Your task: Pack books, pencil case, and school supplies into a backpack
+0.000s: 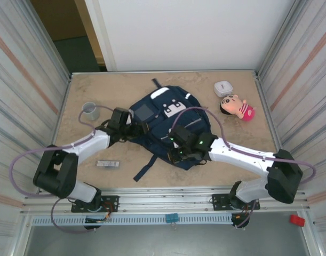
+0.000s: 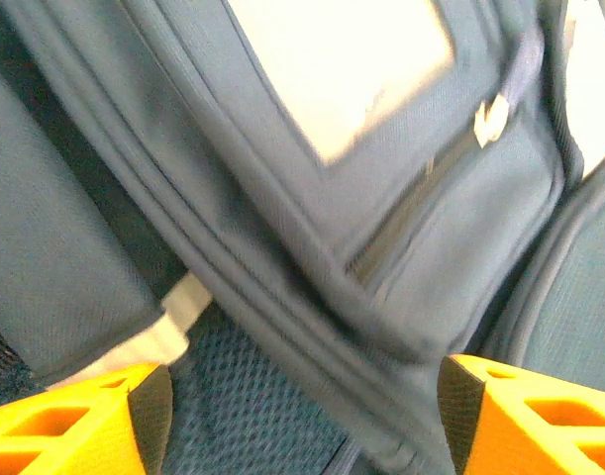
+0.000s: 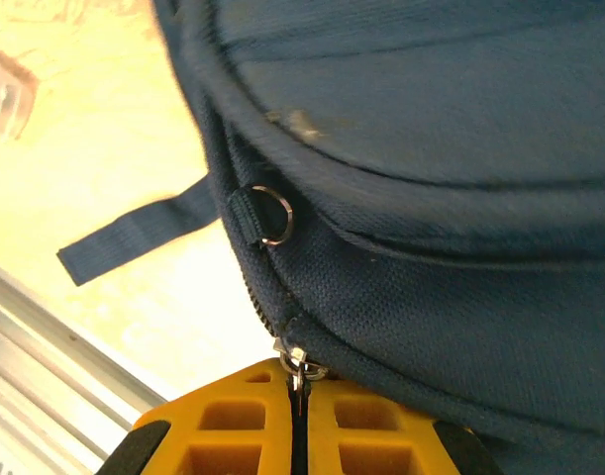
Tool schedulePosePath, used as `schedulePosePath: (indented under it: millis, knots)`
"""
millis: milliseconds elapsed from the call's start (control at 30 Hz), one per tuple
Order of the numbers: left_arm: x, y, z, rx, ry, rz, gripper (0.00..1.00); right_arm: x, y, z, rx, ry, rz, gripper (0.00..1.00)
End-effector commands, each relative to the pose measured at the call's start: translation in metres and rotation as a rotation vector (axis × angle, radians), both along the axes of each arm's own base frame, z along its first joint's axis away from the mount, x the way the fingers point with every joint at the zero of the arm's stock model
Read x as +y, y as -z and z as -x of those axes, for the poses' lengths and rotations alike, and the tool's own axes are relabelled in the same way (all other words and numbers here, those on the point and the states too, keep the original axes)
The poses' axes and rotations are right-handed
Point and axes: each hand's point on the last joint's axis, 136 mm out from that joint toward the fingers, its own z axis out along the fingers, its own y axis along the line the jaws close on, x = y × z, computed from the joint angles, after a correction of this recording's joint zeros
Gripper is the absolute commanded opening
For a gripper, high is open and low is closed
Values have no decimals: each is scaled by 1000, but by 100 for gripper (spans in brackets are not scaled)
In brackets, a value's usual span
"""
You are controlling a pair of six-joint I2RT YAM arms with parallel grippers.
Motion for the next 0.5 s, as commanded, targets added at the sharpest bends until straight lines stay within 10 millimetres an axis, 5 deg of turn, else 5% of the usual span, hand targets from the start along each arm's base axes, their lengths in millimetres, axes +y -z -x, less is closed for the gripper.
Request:
schedulePosePath:
  millis: [0,167,467]
  knots:
    - [-5,-35,-39,-119,10,49,73,42,-16,-1,-25,-24,-101,0]
    - [-6,-55,-31,-105,12,109,74,63,-10,-18,-32,-26,-85,0]
    - [-8,-43,68,66,-29,319,70,70,-19,-22,-49,-39,-127,0]
